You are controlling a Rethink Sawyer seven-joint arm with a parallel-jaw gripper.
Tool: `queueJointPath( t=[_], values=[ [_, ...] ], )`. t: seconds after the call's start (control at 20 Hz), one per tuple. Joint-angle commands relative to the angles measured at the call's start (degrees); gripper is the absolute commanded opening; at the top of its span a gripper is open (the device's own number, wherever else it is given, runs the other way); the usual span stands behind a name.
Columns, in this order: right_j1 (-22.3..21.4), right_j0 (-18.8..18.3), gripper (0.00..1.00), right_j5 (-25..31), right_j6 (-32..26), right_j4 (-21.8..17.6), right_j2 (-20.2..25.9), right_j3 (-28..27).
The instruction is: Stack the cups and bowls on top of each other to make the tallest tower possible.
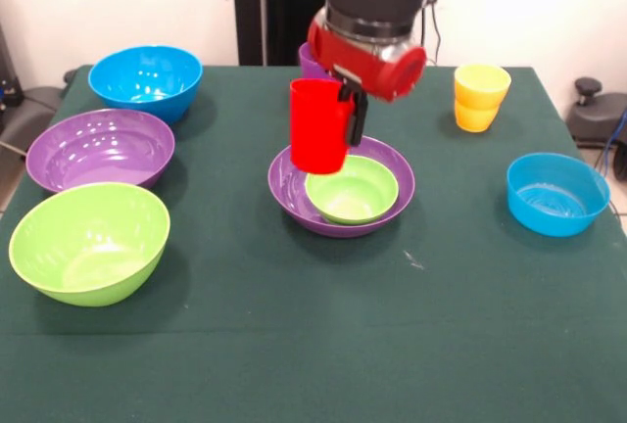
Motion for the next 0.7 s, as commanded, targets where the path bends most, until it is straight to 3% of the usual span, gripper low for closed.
queueJointPath(
  t=[0.05,0.7],
  values=[
    [4.7,0.67,0.0,5.21,-1.15,-4.71,7.47,-3.82],
    [4.52,-1.77,0.0,7.41,-1.95,-3.74,11.37,-2.41]
  ],
)
